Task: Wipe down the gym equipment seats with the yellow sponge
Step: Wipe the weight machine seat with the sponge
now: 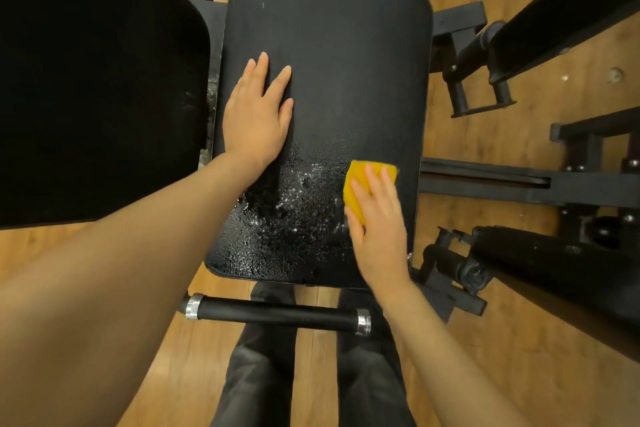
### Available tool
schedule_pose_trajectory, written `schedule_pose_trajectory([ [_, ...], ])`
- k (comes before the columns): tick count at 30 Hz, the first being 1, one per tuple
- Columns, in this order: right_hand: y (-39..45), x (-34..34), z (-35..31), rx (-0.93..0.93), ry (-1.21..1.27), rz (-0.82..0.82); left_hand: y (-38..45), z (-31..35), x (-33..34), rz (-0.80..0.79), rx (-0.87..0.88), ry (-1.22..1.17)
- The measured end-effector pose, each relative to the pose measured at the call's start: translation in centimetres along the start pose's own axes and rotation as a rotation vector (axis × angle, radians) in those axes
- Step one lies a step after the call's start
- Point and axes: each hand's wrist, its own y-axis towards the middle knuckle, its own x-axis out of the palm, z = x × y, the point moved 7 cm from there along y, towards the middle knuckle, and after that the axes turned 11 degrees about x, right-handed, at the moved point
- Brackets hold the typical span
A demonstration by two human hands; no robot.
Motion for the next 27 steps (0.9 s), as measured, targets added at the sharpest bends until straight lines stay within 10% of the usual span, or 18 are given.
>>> schedule_pose_trajectory([
  [27, 4.5, 1.9, -3.4, -0.118, -0.135, -0.016, -0.1, -0.3, 0.1, 0.062, 0.021, 0.009],
])
